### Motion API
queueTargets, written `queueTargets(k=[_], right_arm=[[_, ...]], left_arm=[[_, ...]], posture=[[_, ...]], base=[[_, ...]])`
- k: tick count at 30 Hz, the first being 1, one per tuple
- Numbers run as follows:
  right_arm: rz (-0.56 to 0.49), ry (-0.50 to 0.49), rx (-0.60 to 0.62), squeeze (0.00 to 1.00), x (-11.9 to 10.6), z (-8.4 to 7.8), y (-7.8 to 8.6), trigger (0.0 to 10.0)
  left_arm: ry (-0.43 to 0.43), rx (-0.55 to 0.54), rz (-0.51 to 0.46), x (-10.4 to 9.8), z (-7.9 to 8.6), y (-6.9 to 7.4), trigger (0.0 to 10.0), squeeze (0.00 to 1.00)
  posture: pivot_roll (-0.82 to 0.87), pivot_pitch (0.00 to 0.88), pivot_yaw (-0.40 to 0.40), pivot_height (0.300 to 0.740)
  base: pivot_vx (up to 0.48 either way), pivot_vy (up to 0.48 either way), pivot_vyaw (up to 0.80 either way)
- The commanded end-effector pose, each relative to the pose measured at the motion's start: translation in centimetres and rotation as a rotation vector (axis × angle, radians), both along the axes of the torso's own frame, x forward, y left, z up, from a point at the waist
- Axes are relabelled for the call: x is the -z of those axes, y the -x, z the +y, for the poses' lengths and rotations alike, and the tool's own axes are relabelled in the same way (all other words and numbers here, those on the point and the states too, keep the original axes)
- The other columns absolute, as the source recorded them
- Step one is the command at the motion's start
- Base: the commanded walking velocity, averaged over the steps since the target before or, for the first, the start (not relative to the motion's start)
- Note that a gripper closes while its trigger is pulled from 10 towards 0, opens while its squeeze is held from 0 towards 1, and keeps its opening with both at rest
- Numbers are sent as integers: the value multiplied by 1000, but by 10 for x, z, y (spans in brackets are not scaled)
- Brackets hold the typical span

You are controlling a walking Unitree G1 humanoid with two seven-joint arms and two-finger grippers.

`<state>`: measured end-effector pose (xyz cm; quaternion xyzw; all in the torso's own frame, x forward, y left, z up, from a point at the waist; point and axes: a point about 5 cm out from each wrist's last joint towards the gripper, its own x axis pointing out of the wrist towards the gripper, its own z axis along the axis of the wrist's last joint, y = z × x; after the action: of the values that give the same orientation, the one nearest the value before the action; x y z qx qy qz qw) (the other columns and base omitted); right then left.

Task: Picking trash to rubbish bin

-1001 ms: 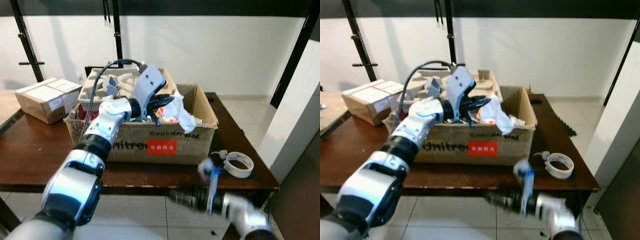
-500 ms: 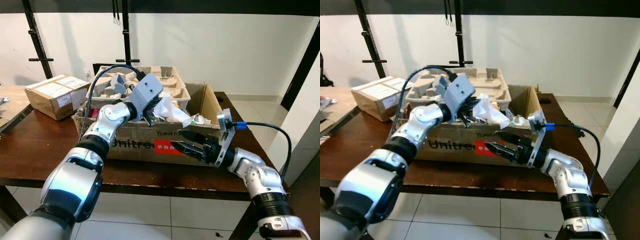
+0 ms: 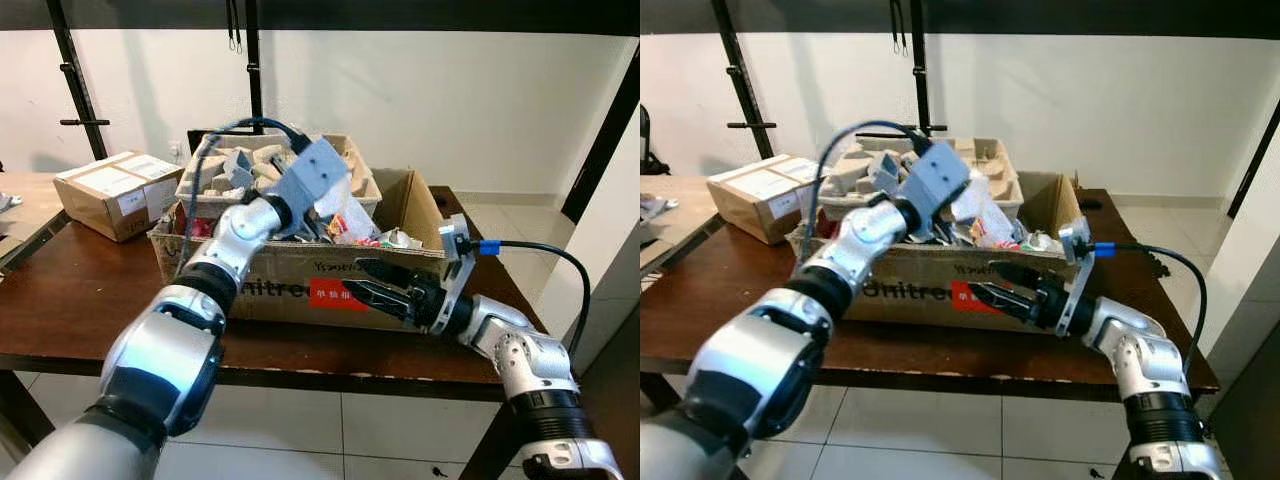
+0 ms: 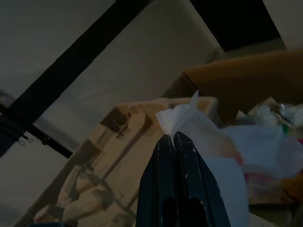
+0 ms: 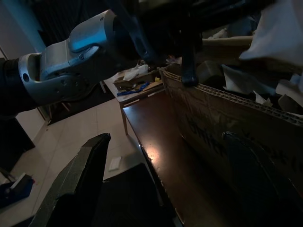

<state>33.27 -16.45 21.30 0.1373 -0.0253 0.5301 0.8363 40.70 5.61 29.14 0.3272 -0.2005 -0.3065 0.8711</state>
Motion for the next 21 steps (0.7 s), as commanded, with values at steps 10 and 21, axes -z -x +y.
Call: queueTargets(k=[10,21], right_arm=[[9,-6,-16,0,1,3,4,10000],[16,-6,-21,0,1,7,3,10000]], left_arm=[[-50,-47,67,18,7,-3,10000,553],[124,-136,87,2,23,-10,10000,1000]], posture=[[1,9,25,740],[6,5,20,740]], base=[[0,0,0],[0,0,0]])
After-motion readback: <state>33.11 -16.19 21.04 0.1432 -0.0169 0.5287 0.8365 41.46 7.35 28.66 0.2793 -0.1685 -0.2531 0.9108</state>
